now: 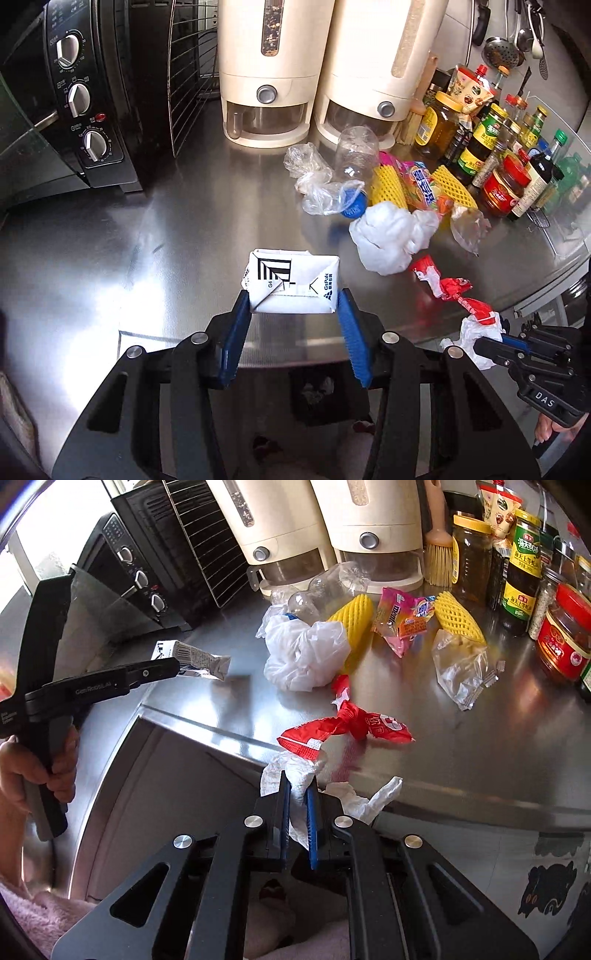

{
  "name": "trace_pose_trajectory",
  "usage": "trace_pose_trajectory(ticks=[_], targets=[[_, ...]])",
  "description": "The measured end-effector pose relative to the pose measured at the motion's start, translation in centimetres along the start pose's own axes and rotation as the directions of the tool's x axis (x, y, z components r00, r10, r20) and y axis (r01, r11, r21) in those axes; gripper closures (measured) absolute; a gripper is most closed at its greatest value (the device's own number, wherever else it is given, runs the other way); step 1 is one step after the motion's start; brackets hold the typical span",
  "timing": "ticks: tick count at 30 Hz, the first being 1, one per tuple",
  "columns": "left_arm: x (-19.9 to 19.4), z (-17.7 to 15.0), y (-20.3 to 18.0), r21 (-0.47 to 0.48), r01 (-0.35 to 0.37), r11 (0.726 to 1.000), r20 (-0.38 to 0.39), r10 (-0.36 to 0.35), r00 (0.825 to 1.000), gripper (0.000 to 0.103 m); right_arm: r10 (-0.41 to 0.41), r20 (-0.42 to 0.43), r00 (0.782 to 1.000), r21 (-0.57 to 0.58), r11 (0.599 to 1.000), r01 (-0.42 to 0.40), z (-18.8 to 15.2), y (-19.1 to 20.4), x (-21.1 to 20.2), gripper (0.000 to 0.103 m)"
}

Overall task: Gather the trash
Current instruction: 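Lift the carton and the red wrapper with tissue off the counter edge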

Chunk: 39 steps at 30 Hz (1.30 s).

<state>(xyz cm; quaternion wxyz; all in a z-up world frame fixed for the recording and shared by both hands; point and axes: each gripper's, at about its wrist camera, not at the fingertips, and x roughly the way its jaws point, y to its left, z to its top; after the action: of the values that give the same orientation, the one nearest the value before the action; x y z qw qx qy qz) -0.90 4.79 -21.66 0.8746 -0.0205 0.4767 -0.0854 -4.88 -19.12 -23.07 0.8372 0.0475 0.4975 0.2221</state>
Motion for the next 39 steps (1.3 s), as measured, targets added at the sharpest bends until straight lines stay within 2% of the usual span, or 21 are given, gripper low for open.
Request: trace_pose_trajectory(ticks=[6,10,20,39], targets=[[-2.0,-2.3,-1.5,0.015,0.011,1.0,-0.006,-0.011,1.0,0.058,-0.015,-0.022,1.0,0.021,1.0,0.015,-1.6,-0.2,-0.4,0.094],[-2.9,-3.5,-2.7,0.025,0.026,0.999,-0.009,-0.026,1.0,0.058,-0.055,0.027,0.998,0.047,0.997,0.053,-2.3,-0.6,-1.7,0.094],[-4.0,-5.8,-4.8,0.055,0.06,0.997,-0.03,-0.059,0.998,0.058,-0.063,-0.007,0.998,0.099,0.993,0.064,-3.8,-2.1,-1.6,0.094],[-3.9,-6.9,-5.4,0.058,0.09,0.994,-0.06,-0.086,0.994,0.058,-0.053,-0.028,0.998,0.09,0.994,0.056,-4.1,-1.6,-1.1,0.094]])
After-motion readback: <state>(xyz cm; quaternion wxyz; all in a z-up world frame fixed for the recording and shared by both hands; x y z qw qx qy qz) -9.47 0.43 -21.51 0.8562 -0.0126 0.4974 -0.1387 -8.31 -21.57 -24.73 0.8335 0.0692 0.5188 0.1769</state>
